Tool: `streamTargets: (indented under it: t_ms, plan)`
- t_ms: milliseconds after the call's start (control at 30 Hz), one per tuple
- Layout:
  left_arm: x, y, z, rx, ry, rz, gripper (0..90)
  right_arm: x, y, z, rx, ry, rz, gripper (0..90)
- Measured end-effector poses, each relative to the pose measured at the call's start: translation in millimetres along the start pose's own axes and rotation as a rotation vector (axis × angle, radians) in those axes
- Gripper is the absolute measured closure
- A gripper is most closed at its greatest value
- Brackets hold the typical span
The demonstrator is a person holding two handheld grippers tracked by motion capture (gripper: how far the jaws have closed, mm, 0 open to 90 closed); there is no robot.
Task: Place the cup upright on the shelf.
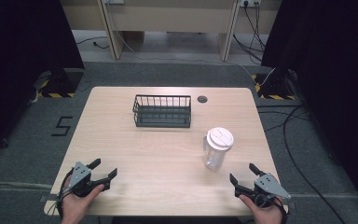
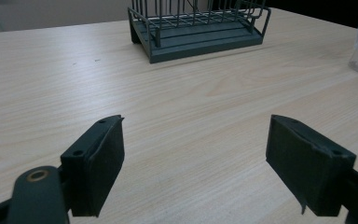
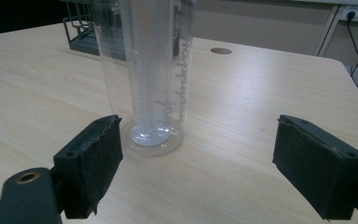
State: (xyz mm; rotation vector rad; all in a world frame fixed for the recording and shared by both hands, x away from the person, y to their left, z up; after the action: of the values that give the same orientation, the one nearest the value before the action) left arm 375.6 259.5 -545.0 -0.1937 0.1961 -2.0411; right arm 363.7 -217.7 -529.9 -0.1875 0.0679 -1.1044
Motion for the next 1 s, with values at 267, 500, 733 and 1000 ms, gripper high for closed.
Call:
streamTargets:
  t_ms: [267, 500, 733, 1000]
  plan:
    - [-2.0, -0.9, 0.7, 0.004, 0.006, 0.011, 19.1, -9.7, -3.2, 3.2, 0.009, 0.013, 0.016, 16.5]
    - [-0.6, -0.4, 1.6, 0.006, 0.011, 0.009, 19.5, -14.9, 4.9, 9.2, 0.021, 0.012, 0.035, 16.7]
    - [-1.1, -1.4, 2.3, 0.013, 0.012, 0.014, 20.8, -22.9, 18.9, 11.2, 0.014, -0.002, 0.062, 18.1]
    - [-0.6, -1.1, 3.2, 0.016, 0.016, 0.015, 21.4, -21.9, 32.0, 15.1, 0.014, -0.001, 0.06, 18.9]
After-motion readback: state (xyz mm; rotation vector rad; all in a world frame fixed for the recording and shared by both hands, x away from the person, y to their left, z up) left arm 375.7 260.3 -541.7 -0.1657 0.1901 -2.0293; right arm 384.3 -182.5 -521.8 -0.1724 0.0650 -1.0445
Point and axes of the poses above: each handheld gripper's, and its own axes: y roughly forward along the jaws, z roughly out of its top, x roughly to its right, the point moved 9 cm from there along y, roughly forward along the jaws, and after that the axes turned 6 degrees about x, right-handed, at the moved point
